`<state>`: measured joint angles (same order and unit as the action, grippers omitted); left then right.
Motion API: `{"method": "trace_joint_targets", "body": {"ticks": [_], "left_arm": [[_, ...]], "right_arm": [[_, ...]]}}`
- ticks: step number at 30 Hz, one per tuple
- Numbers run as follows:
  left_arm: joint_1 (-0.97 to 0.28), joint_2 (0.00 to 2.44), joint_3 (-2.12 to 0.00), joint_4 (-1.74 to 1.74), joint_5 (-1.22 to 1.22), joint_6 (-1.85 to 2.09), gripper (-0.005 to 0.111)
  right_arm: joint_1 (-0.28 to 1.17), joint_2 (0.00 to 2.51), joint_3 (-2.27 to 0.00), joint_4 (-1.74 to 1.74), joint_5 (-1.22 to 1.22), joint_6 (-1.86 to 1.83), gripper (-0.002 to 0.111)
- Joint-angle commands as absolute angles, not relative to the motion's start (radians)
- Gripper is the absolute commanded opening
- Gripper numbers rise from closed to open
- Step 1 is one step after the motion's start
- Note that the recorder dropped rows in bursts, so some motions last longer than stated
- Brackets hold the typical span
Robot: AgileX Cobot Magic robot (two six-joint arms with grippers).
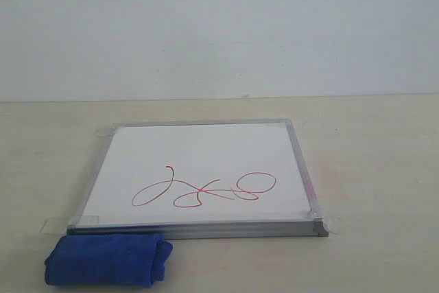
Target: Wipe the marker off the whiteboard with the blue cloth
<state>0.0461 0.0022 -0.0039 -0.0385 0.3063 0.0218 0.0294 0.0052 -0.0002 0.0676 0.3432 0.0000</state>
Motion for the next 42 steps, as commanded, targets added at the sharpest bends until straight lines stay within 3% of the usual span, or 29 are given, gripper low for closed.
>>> {"method": "trace_joint_targets", "body": {"ticks": [1, 28, 30, 37, 42], "left_arm": [[0.048, 0.0, 0.0, -0.041, 0.307, 0.015, 0.004], [0.048, 0.0, 0.0, -0.041, 0.307, 0.015, 0.004], [0.048, 0.0, 0.0, -0.041, 0.307, 0.015, 0.004], [0.048, 0.0, 0.0, -0.041, 0.307, 0.015, 0.004], [0.048, 0.0, 0.0, -0.041, 0.307, 0.015, 0.004]], "right_arm": [[0.031, 0.0, 0.0, 0.067, 0.334, 0.0, 0.0], [0.031, 0.0, 0.0, 0.067, 0.318, 0.0, 0.0], [0.031, 0.0, 0.0, 0.067, 0.267, 0.0, 0.0], [0.031, 0.0, 0.0, 0.067, -0.333, 0.0, 0.0], [0.031, 0.0, 0.0, 0.073, -0.411, -0.009, 0.0]]}}
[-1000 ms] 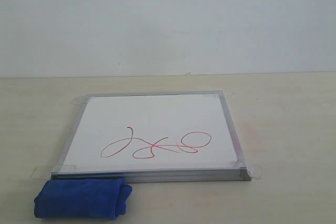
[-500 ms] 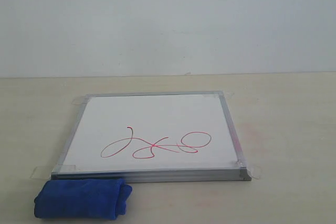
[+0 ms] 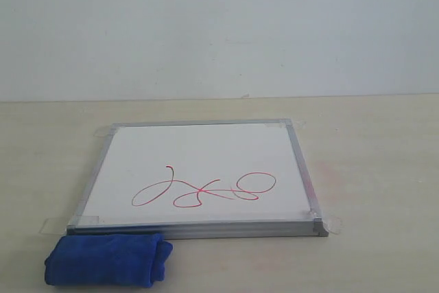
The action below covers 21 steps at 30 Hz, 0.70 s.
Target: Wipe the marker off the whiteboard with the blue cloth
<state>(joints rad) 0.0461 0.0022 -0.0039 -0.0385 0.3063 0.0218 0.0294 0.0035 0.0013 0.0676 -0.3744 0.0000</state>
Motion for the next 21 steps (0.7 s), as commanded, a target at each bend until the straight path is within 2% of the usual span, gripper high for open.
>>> {"method": "trace_joint_targets", "body": {"ticks": [1, 6, 12, 21], "left_arm": [[0.048, 0.0, 0.0, -0.041, 0.307, 0.015, 0.004], [0.048, 0.0, 0.0, -0.041, 0.307, 0.015, 0.004], [0.048, 0.0, 0.0, -0.041, 0.307, 0.015, 0.004], [0.048, 0.0, 0.0, -0.041, 0.307, 0.015, 0.004]], "right_arm": [[0.031, 0.0, 0.0, 0.09, -0.381, -0.009, 0.0], [0.031, 0.003, -0.132, 0.109, -0.117, -0.091, 0.0], [0.031, 0.14, -0.323, 0.105, 0.211, -0.187, 0.0], [0.031, 0.202, -0.372, 0.105, 0.173, -0.183, 0.0]]}}
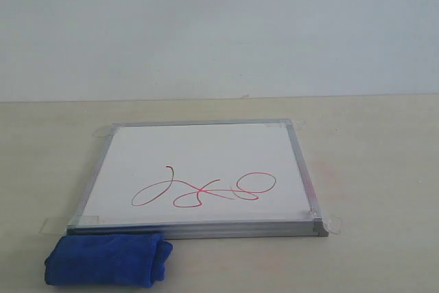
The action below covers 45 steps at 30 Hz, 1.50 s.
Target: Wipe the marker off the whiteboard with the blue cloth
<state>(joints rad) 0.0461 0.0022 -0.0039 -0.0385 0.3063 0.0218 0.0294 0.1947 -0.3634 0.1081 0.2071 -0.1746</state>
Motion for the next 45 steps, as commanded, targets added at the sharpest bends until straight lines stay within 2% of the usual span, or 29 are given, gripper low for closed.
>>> {"method": "trace_joint_targets", "body": {"ticks": [1, 8, 11, 16, 23, 32, 38, 45], "left_arm": [[0.048, 0.0, 0.0, -0.041, 0.307, 0.015, 0.004], [0.048, 0.0, 0.0, -0.041, 0.307, 0.015, 0.004], [0.048, 0.0, 0.0, -0.041, 0.307, 0.015, 0.004], [0.048, 0.0, 0.0, -0.041, 0.307, 0.015, 0.004], [0.048, 0.0, 0.0, -0.041, 0.307, 0.015, 0.004], [0.048, 0.0, 0.0, -0.041, 0.307, 0.015, 0.004], [0.048, 0.0, 0.0, -0.041, 0.307, 0.015, 0.004], [0.048, 0.0, 0.0, -0.041, 0.307, 0.015, 0.004]], "right_arm": [[0.031, 0.202, -0.372, 0.105, 0.16, -0.183, 0.0], [0.031, 0.202, -0.372, 0.107, 0.156, -0.11, 0.0], [0.031, 0.223, -0.372, 0.107, 0.276, -0.11, 0.0], [0.031, 0.417, -0.372, 0.133, 0.421, -0.114, 0.0], [0.031, 0.666, -0.43, 0.608, 0.525, -0.641, 0.0], [0.036, 0.925, -0.647, 0.703, 0.79, -0.761, 0.0], [0.224, 1.064, -0.765, 0.703, 0.8, -0.864, 0.0], [0.586, 1.257, -0.878, 0.66, 0.663, -0.858, 0.0]]}}
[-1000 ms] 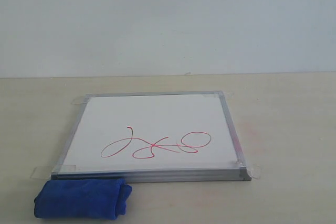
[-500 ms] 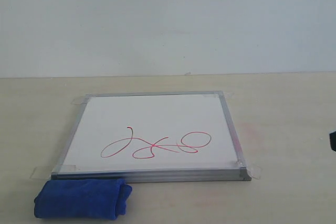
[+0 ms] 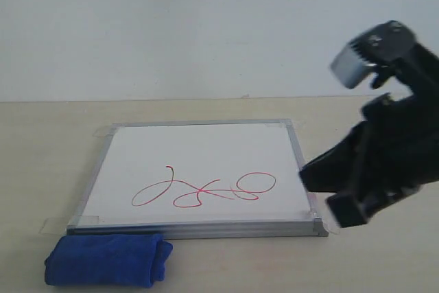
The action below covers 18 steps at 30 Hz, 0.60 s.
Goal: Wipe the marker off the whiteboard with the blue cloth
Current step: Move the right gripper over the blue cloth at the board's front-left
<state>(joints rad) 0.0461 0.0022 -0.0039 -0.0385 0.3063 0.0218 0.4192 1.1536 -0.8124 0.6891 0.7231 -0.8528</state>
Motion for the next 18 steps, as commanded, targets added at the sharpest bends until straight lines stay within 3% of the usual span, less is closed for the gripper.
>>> {"method": "trace_joint_targets", "body": {"ticks": [1, 8, 18], "left_arm": [[0.048, 0.0, 0.0, -0.041, 0.307, 0.015, 0.004], [0.048, 0.0, 0.0, -0.041, 0.307, 0.015, 0.004], [0.048, 0.0, 0.0, -0.041, 0.307, 0.015, 0.004]], "right_arm": [[0.633, 1.296, -0.904, 0.634, 0.663, -0.844, 0.0], [0.863, 1.575, -1.129, 0.317, 0.758, -0.646, 0.0], [1.0, 1.874, -1.503, 0.032, 0.968, -0.626, 0.0]]}}
